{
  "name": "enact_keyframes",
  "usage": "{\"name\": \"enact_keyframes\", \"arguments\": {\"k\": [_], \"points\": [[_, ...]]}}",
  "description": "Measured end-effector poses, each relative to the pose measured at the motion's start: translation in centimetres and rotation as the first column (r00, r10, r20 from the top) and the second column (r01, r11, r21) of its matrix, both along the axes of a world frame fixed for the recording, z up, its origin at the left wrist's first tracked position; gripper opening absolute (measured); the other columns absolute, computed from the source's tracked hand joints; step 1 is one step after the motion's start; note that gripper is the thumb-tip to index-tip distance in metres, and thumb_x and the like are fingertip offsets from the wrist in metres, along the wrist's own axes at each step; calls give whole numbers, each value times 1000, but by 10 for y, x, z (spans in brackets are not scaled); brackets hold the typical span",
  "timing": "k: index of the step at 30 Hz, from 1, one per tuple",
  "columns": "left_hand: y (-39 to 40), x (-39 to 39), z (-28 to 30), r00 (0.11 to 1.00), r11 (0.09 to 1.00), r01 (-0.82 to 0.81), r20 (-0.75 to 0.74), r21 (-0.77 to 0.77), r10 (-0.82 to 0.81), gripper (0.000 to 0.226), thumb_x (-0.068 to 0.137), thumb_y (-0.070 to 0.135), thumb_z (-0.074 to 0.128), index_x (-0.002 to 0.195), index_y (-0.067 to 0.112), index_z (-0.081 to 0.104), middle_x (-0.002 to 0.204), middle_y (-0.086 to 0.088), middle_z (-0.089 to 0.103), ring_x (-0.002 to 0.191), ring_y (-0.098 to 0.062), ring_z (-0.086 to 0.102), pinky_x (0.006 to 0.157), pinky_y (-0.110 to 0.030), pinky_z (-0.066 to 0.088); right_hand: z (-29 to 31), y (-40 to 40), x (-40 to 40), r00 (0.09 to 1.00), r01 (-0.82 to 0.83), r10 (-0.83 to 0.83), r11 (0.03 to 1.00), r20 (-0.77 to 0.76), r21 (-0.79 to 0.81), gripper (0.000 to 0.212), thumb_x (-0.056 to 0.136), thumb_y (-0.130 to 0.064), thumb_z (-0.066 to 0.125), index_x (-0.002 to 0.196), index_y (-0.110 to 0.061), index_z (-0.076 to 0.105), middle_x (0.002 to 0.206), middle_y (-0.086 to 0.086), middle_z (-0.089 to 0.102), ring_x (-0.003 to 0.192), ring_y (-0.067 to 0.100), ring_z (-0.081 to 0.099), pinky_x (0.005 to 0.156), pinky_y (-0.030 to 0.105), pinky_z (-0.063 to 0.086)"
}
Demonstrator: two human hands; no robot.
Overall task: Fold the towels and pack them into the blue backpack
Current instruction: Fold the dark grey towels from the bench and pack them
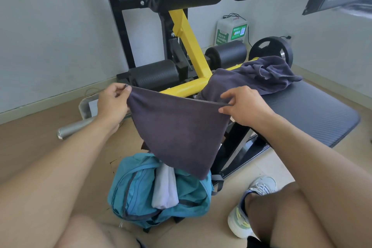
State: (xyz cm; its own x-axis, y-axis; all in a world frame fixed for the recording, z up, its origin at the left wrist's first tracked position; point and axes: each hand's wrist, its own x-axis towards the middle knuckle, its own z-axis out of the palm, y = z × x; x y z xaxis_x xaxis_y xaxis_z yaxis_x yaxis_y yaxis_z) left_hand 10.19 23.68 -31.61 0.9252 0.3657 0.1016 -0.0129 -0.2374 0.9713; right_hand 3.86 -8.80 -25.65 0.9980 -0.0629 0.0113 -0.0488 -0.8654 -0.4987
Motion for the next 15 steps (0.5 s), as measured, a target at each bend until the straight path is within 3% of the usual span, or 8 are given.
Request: {"name": "enact_keyframes", "arguments": {"k": [3, 6, 9, 12, 15], "points": [[-6, -2, 3, 994, 995, 101, 45, -15, -100, 13, 90, 36, 68, 79, 40, 72, 90, 2, 72, 86, -18, 61, 94, -53, 53, 6, -2, -1, 972, 75, -88, 995, 219, 70, 9, 95, -27, 68, 100, -25, 75, 88, -5, 72, 91, 16, 65, 81, 30, 50], [-19, -5, 12, 988, 988, 147, 59, -49, -144, 10, 93, 33, 67, 84, 33, 70, 85, 4, 71, 84, -23, 61, 83, -50, 54, 14, 0, -4, 864, 127, -300, 907, 403, 402, 9, 96, -32, 64, 99, -24, 65, 91, -12, 66, 85, 5, 59, 72, 12, 44], [-25, -6, 12, 992, 991, 123, 19, -58, -122, 10, 102, 25, 61, 94, 25, 67, 99, -6, 74, 97, -32, 69, 88, -55, 60, 14, -1, -4, 834, 137, -402, 814, 378, 564, 12, 97, -33, 64, 98, -21, 61, 87, -10, 67, 75, -2, 57, 61, 5, 40], [-27, -10, 9, 987, 984, 147, -57, -100, -153, 8, 103, 20, 60, 99, 18, 67, 109, -11, 74, 107, -31, 70, 95, -48, 59, 7, -5, -1, 881, 144, -351, 838, 319, 526, 12, 96, -34, 66, 96, -23, 61, 85, -7, 70, 72, 4, 59, 62, 18, 43], [-26, -12, 8, 971, 959, 207, -78, -193, -225, 10, 102, 14, 60, 101, 13, 70, 112, -13, 74, 109, -28, 71, 100, -42, 56, 5, -10, 2, 906, 154, -320, 860, 279, 487, 12, 94, -33, 69, 95, -22, 65, 83, -8, 70, 77, 7, 63, 64, 21, 45]]}}
